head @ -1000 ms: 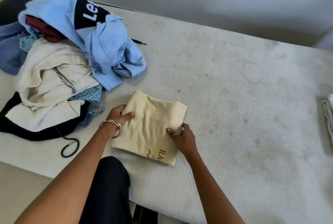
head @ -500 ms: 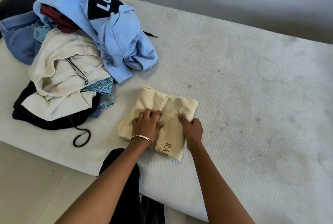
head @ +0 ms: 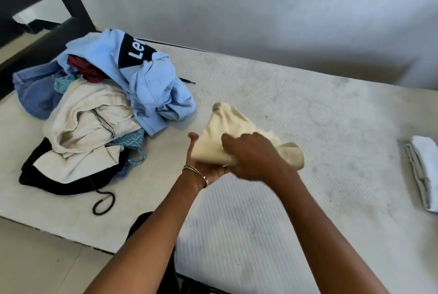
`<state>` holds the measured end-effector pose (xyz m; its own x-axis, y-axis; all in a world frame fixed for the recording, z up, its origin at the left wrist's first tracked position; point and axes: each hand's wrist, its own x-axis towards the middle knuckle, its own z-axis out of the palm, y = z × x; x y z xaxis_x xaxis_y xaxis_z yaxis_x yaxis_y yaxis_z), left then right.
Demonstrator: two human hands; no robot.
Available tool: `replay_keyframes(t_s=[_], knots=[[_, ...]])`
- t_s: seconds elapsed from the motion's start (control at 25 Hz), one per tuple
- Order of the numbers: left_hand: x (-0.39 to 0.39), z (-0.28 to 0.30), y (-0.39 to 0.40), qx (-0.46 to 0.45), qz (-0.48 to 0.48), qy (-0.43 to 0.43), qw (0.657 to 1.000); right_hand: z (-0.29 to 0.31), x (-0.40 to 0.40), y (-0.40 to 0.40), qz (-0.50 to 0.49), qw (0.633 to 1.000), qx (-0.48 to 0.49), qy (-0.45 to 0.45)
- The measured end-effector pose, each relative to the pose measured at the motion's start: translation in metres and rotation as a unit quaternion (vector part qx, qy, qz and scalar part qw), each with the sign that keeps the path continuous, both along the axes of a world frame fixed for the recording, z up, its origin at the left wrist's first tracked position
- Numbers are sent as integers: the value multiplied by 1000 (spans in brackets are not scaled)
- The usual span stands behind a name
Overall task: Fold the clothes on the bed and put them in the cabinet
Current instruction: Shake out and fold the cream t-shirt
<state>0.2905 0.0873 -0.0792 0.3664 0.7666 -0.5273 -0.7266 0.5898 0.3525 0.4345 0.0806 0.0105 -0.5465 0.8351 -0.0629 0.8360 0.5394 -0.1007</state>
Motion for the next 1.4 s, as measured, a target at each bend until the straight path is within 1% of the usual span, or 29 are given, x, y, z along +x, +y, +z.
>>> replay_keyframes(t_s=[0.04, 0.08, 0.12, 0.16, 0.2, 0.24, 0.28, 0.32, 0.36, 0.4, 0.44, 0.48, 0.52, 0.56, 0.6, 0.64, 0.68, 0.72, 0.76, 0.8, 0.88, 0.92, 1.0, 1.04, 1.08, 1.16, 1.24, 1.32, 1.4], knots=[[6, -5, -2, 17, -30, -22, 999, -14, 7, -17, 36, 997, 62, -35], [11, -8, -4, 14, -66, -12, 998, -33, 16, -37, 38, 994, 80, -60], [17, -20, -8, -2, -107, 21, 994, -56, 27, -58, 21, 996, 55, -63], [19, -34, -15, -19, -148, 75, 986, -81, 37, -75, 16, 996, 32, -80], [24, -49, -25, -35, -178, 152, 972, -104, 48, -89, 18, 996, -37, -79], [28, -67, -38, -48, -186, 233, 953, -126, 61, -102, 10, 991, -123, -57], [30, -83, -50, -43, -176, 317, 931, -141, 74, -113, -8, 973, -228, -16], [35, -95, -59, -24, -157, 382, 910, -150, 85, -120, -55, 953, -295, 51], [41, -101, -65, -1, -144, 422, 895, -160, 94, -123, -130, 937, -286, 150], [47, -104, -68, 10, -135, 449, 883, -165, 101, -121, -237, 914, -221, 244], [53, -106, -67, 8, -131, 466, 875, -169, 108, -115, -361, 874, -135, 297], [60, -101, -65, 2, -129, 486, 864, -169, 113, -107, -474, 823, -83, 302], [65, -101, -60, -4, -135, 521, 843, -170, 117, -100, -553, 781, -91, 274], [70, -100, -56, -10, -152, 562, 813, -175, 118, -96, -588, 762, -136, 234], [73, -100, -53, -11, -172, 601, 781, -178, 117, -93, -585, 766, -183, 195], [75, -102, -52, -11, -190, 622, 759, -184, 117, -91, -574, 767, -221, 183], [74, -106, -51, -13, -200, 625, 755, -186, 117, -91, -572, 754, -241, 212], [72, -111, -49, -18, -194, 612, 766, -188, 117, -90, -581, 724, -255, 272], [68, -115, -48, -27, -178, 589, 788, -189, 120, -91, -589, 693, -262, 324], [64, -118, -50, -40, -161, 559, 813, -188, 123, -91, -586, 675, -271, 356], [58, -116, -60, -67, -139, 499, 853, -184, 132, -92, -558, 661, -308, 396], [56, -113, -65, -67, -131, 483, 863, -180, 135, -93, -536, 653, -329, 421], [57, -102, -75, -43, -118, 461, 879, -169, 144, -97, -498, 626, -371, 472], [61, -95, -78, -24, -110, 445, 888, -163, 149, -100, -484, 616, -385, 488], [68, -86, -81, -2, -107, 426, 898, -155, 157, -104, -477, 613, -387, 496], [89, -71, -84, 46, -112, 392, 912, -141, 177, -115, -477, 618, -362, 509], [119, -54, -82, 96, -128, 353, 922, -123, 204, -126, -485, 612, -317, 539], [162, -40, -77, 135, -151, 324, 924, -101, 243, -139, -498, 602, -270, 563], [220, -29, -72, 160, -183, 310, 919, -82, 296, -153, -512, 595, -223, 578]])
